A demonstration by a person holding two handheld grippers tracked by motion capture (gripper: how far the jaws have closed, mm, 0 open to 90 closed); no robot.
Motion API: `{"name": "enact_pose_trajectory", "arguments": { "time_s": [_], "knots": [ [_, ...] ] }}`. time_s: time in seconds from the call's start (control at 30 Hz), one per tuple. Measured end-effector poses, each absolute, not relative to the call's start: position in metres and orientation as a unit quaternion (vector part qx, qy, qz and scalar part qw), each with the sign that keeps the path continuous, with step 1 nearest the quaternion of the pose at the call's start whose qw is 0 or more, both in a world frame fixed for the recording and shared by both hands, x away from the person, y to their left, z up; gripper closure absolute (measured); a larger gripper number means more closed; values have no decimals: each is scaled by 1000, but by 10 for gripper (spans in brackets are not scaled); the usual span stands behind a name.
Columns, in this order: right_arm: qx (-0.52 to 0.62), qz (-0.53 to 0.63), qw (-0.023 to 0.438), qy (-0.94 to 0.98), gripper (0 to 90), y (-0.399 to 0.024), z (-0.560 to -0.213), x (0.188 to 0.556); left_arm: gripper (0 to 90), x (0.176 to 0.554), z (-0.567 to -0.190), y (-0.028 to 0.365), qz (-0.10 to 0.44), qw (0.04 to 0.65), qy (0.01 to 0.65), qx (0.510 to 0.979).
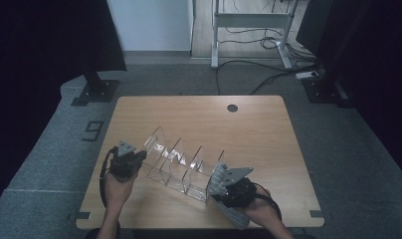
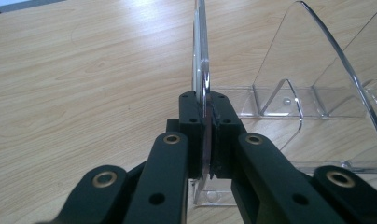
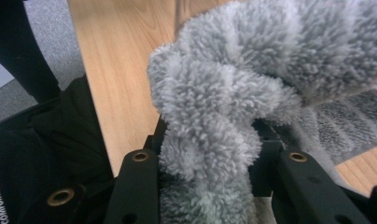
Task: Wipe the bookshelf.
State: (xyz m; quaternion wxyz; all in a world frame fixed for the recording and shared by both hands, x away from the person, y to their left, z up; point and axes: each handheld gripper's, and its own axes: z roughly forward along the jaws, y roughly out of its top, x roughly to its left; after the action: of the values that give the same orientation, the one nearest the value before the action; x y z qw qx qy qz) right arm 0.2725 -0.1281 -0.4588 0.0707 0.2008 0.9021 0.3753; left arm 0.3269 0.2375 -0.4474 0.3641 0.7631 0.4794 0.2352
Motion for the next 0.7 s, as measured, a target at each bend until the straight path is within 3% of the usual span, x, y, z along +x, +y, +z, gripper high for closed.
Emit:
{"name": "enact_pose_trajectory", "arguments": {
  "time_s": [0.7],
  "knots": [
    [262, 372, 52, 889, 623, -134, -482, 296, 861, 328, -447, 240, 228, 365, 471, 770]
  ]
}}
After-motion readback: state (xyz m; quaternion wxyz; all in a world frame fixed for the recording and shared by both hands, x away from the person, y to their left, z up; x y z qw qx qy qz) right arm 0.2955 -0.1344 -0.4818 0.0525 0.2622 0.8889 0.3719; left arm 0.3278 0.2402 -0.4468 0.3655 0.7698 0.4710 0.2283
